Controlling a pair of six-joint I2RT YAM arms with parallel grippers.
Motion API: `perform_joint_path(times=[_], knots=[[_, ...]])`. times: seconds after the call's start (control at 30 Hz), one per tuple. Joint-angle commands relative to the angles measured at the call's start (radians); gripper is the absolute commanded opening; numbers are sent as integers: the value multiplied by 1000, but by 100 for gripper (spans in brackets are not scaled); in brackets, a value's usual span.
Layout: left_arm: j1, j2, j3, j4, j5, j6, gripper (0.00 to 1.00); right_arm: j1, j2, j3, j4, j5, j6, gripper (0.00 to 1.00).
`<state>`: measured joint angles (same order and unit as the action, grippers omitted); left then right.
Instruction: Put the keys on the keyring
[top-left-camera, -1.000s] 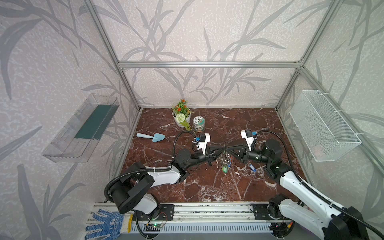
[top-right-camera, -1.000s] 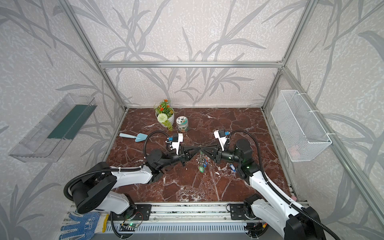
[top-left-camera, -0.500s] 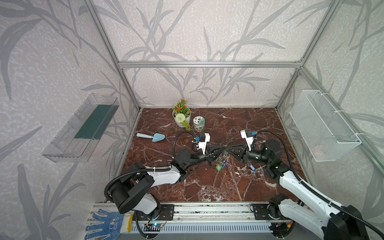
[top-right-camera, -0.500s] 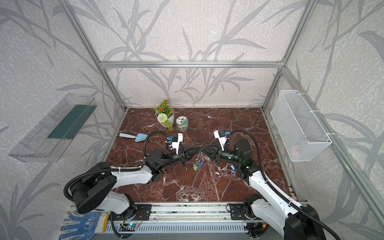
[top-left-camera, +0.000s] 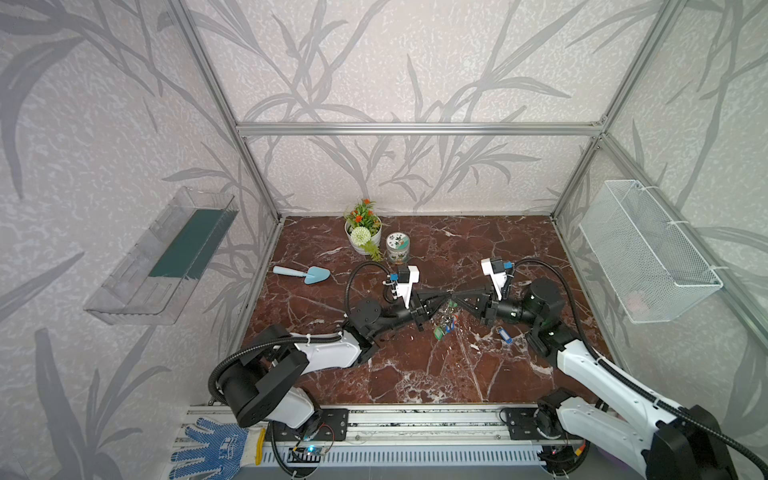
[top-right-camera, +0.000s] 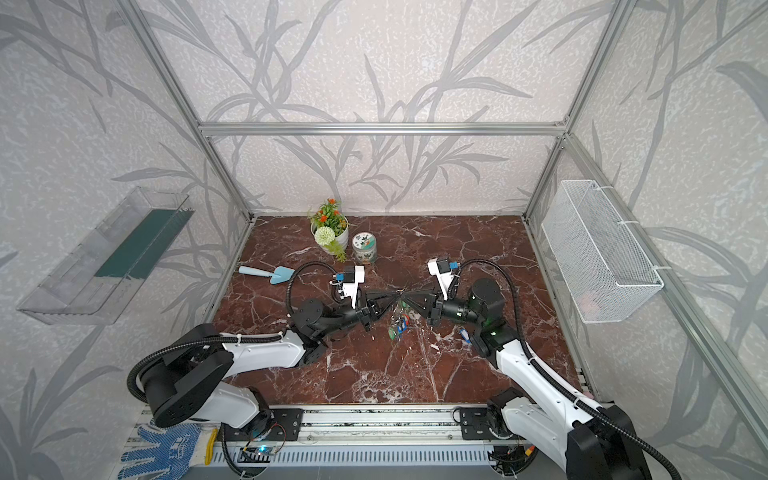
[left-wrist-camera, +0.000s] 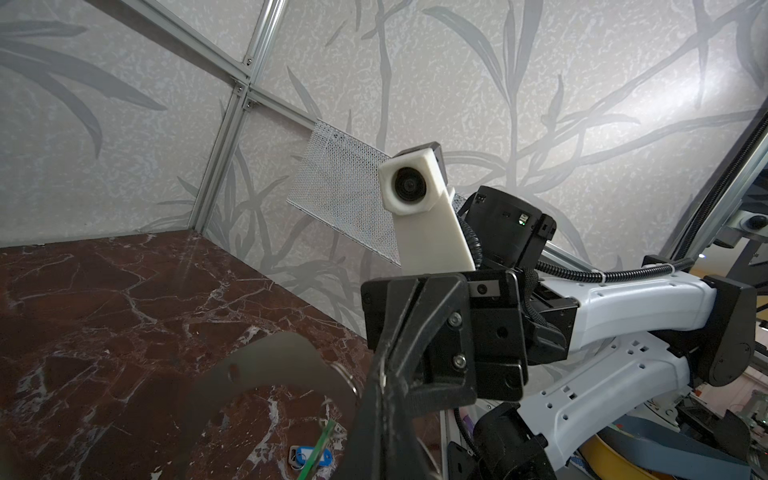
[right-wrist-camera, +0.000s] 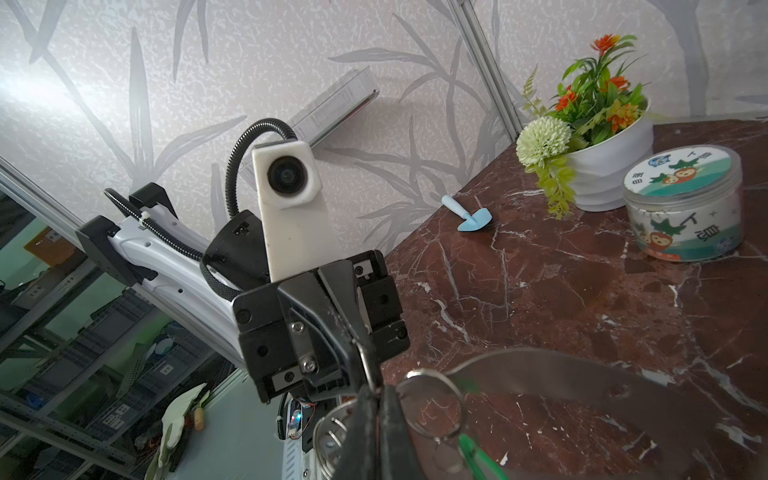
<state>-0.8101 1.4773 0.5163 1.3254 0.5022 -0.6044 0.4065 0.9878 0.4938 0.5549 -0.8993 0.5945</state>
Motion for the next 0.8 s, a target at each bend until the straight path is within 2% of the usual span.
perform_joint_path(times=[0.0,0.1,0.13,0.2,0.33,0.6,0.77], knots=[[-8,7,22,88,28,-18,0,5,3,-10,60,-18,6,1],[-8,10,19,89,26,-19,0,5,-1,-14,67,-15,10,1],[-8,9,15,88,24,-18,0,6,-3,-14,63,-12,8,3],[-8,8,10,88,22,-16,0,6,-8,-11,45,-6,-2,12],[-8,4,8,88,26,-17,0,5,-17,-6,22,0,-14,15],[-8,10,7,89,35,-21,0,6,-14,5,25,-3,-13,13],[-8,14,7,85,39,-23,0,6,-14,3,38,-4,-10,6]])
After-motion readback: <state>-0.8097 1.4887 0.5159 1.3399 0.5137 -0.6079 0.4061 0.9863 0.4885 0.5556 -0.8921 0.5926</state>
